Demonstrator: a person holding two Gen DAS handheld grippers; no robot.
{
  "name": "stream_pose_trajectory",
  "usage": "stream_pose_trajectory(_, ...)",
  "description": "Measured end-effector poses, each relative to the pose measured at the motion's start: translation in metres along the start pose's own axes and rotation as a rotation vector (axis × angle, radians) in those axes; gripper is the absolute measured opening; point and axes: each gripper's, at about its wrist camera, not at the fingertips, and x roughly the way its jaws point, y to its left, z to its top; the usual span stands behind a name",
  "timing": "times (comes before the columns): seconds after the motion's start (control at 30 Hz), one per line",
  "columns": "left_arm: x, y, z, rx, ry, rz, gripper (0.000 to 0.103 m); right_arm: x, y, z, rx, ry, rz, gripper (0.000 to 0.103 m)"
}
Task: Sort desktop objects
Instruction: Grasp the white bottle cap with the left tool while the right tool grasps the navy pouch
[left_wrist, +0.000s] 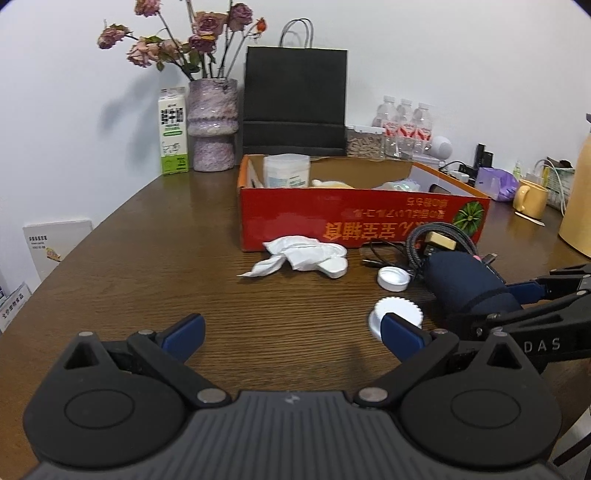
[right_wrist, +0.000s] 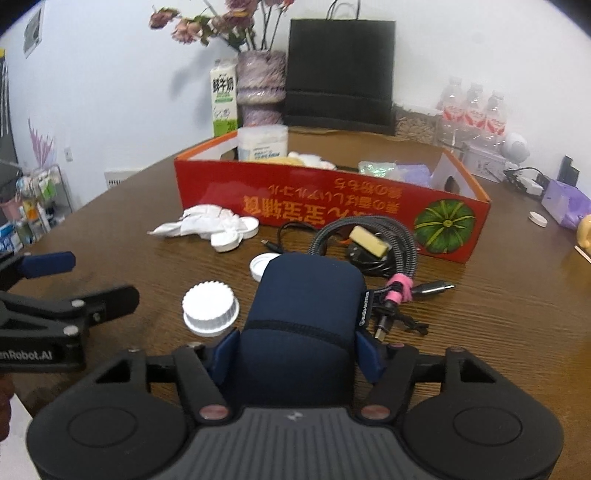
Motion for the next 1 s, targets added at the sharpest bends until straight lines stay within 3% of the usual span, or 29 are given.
stream_pose_trajectory(0.4, 0.023, -0.041, 0.007, 0.034, 0.05, -0.067, 0.103, -0.029, -0.032, -0.005, 0.038, -0.099, -0.024, 0.064)
stream_pose_trajectory(0.63, 0.038, -0.06, 0.008, 0.044, 0.077, -0.056, 0.099, -0.031, -0.05, -0.01, 0.049, -0.115, -0.024, 0.064)
stream_pose_trajectory(0.73, 0.04, -0.064, 0.009, 0.043, 0.086, -0.057, 0.091, -0.031, -0.056, -0.013, 0.058, -0.118, -0.014, 0.064)
stream_pose_trajectory(0.83, 0.042, -0.068, 0.01, 0.045, 0.095, -0.055, 0.077, -0.029, -0.06, -0.014, 0.061, -0.121, -0.003, 0.064)
stream_pose_trajectory(0.87, 0.043, -0.07, 0.01, 0.042, 0.101, -0.056, 0.07, -0.028, -0.062, -0.014, 0.062, -0.121, 0.001, 0.064)
stream_pose_trajectory(0.9, 0.044, -0.07, 0.01, 0.038, 0.106, -0.059, 0.051, -0.028, -0.063, -0.015, 0.062, -0.121, 0.005, 0.064)
stream_pose_trajectory(0.93, 0.044, -0.07, 0.01, 0.031, 0.11, -0.058, 0.041, -0.027, -0.063, -0.015, 0.062, -0.121, 0.008, 0.064)
stream_pose_trajectory(1.0, 0.043, -0.071, 0.011, 0.024, 0.104, -0.053, 0.041, -0.027, -0.065, -0.016, 0.061, -0.123, 0.014, 0.064)
